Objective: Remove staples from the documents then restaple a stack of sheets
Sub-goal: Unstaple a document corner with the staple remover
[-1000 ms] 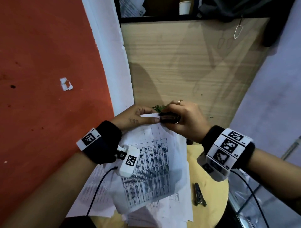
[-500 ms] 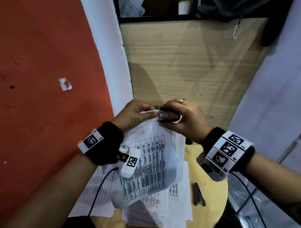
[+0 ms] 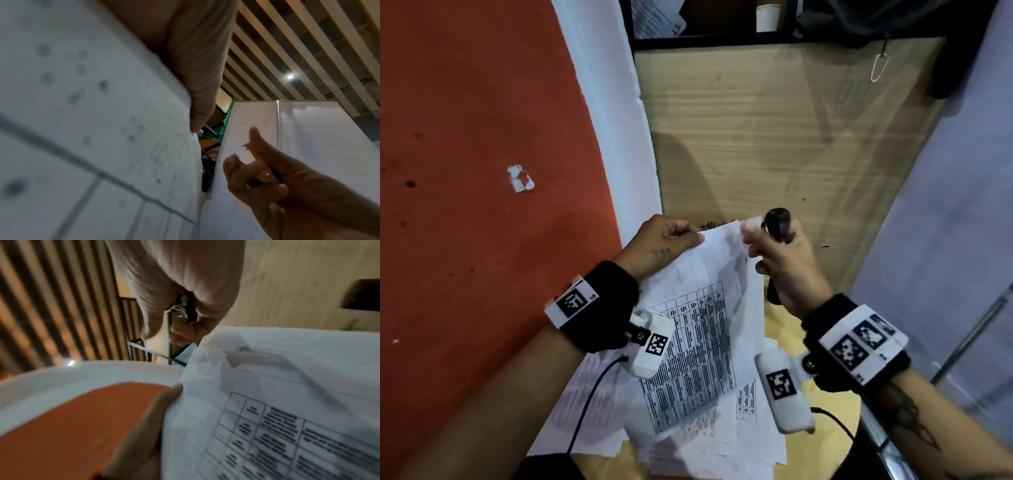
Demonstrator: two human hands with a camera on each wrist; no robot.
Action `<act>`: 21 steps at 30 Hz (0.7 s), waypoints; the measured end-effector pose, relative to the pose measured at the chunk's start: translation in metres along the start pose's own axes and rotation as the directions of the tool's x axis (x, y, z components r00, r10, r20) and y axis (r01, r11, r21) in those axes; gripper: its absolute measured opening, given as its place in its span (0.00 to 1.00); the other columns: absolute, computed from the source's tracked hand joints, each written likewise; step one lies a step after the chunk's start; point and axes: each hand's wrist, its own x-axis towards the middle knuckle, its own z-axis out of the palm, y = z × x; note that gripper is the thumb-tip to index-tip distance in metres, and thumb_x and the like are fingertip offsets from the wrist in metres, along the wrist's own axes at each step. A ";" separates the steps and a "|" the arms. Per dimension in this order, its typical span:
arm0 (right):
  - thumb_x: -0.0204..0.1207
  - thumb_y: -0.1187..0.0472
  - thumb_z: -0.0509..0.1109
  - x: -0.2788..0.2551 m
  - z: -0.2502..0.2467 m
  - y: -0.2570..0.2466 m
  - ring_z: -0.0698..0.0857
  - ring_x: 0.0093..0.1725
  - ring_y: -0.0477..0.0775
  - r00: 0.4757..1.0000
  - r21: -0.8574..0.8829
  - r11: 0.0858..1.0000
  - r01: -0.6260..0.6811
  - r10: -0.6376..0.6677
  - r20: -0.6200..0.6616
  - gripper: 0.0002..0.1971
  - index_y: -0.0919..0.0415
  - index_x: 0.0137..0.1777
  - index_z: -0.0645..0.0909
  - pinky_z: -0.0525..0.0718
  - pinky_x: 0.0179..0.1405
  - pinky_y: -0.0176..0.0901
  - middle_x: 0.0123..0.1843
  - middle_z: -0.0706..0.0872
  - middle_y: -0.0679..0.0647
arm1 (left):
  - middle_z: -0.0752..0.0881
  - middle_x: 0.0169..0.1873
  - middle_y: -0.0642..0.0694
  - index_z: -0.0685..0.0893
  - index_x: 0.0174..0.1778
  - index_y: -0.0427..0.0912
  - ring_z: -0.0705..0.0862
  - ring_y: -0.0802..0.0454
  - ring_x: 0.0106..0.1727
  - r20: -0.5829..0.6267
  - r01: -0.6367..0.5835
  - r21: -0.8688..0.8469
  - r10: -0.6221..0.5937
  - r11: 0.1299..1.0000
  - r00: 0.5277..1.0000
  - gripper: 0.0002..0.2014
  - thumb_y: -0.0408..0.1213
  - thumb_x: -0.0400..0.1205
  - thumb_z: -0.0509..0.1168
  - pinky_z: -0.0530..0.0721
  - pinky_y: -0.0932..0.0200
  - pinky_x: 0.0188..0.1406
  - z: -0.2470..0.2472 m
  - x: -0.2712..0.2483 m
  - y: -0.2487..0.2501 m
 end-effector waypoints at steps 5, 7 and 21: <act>0.61 0.62 0.82 -0.005 0.026 0.011 0.86 0.45 0.55 0.960 -0.487 0.834 0.259 -0.278 0.034 0.26 0.50 0.53 0.70 0.82 0.47 0.47 0.44 0.85 0.52 | 0.85 0.29 0.50 0.89 0.28 0.50 0.78 0.60 0.37 -0.020 -0.023 0.021 0.023 1.000 1.000 0.08 0.48 0.68 0.69 0.74 0.59 0.46 0.006 0.003 -0.004; 0.66 0.62 0.80 -0.007 0.032 0.010 0.85 0.45 0.59 0.927 -0.602 0.733 0.318 -0.374 0.035 0.23 0.59 0.57 0.73 0.79 0.45 0.49 0.43 0.85 0.50 | 0.85 0.31 0.47 0.89 0.30 0.49 0.79 0.58 0.39 -0.014 -0.034 0.023 0.034 0.999 0.999 0.12 0.53 0.65 0.67 0.74 0.57 0.47 0.006 0.003 -0.006; 0.68 0.71 0.70 0.022 0.023 0.018 0.83 0.50 0.68 0.970 -0.689 0.686 0.235 -0.210 0.122 0.17 0.62 0.55 0.72 0.81 0.46 0.58 0.49 0.85 0.64 | 0.85 0.31 0.49 0.88 0.34 0.40 0.79 0.59 0.37 0.005 -0.009 0.045 0.008 0.999 1.000 0.08 0.42 0.71 0.73 0.75 0.58 0.45 -0.006 -0.003 -0.013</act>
